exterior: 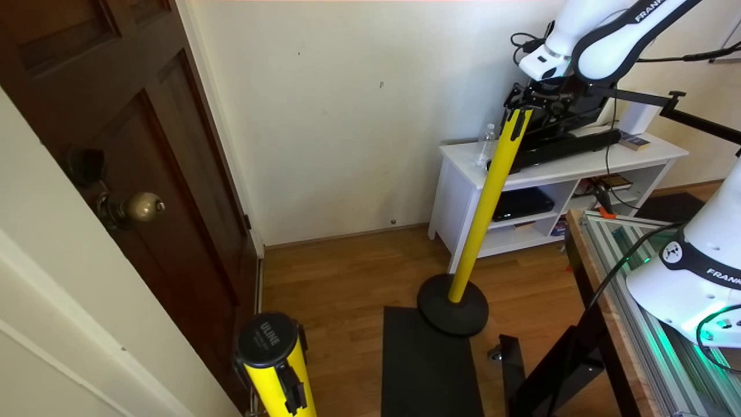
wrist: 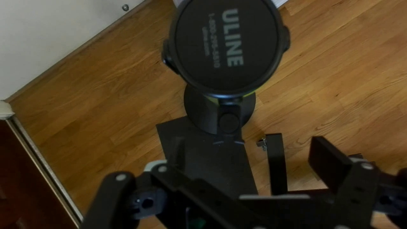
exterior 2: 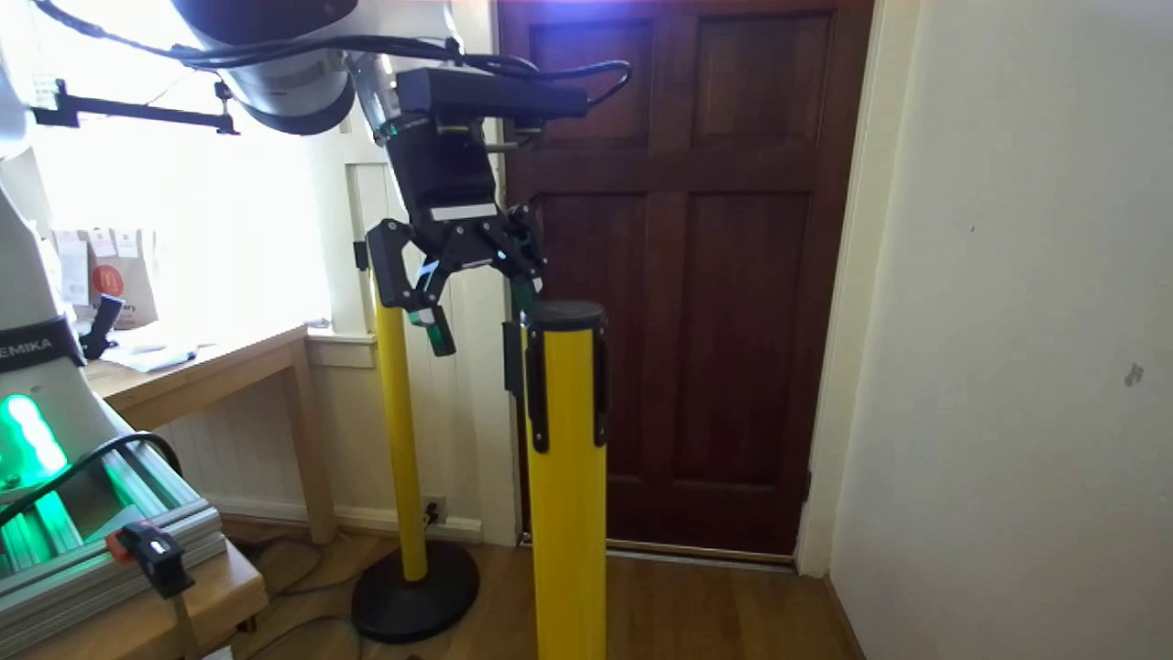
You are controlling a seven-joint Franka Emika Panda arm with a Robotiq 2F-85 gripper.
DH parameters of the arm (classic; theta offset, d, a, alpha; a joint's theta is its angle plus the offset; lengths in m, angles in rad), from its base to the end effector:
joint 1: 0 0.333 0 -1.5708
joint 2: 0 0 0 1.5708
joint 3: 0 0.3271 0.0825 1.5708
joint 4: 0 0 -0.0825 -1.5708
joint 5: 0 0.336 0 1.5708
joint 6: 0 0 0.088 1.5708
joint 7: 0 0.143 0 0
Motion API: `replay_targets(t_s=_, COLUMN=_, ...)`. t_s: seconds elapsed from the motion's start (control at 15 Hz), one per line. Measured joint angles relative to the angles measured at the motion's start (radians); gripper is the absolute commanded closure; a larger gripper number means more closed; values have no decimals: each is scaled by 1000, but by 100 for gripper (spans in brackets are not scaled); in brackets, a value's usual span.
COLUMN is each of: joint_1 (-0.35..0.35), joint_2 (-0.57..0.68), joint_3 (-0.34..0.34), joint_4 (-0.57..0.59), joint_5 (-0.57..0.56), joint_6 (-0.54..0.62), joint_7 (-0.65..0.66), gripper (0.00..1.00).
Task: Pull out the barrier belt from the yellow stand on the right and attach it to the stand on the left.
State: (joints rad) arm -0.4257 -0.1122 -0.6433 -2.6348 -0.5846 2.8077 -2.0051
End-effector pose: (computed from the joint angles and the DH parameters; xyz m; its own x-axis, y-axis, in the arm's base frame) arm 0.2250 -0.3635 0.3174 0.1194 0.9410 -0.3167 0.9918 -0.0988 0.0805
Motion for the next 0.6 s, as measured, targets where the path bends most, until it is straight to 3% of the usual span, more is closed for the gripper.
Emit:
replay_targets(t_s=0.27, joint_1=0, joint_2=46, joint_3=2, joint_4=21, joint_5=93, joint_6=27, joint_7=-83, gripper=0)
replay_targets(t_s=0.33, joint_1=0, joint_2=57, joint_3=3, joint_4=28, joint_5=113, joint_6=31, joint_7=-100, gripper=6)
replay_targets(t_s=0.47, joint_1=0, joint_2=77, joint_3=8, joint_4=43, joint_5=147, joint_6=39, joint_7=-129, gripper=34)
replay_targets(t_s=0.6, joint_1=3, joint_2=95, joint_3=8, joint_4=60, joint_5=180, joint_6=43, joint_7=-157, gripper=50)
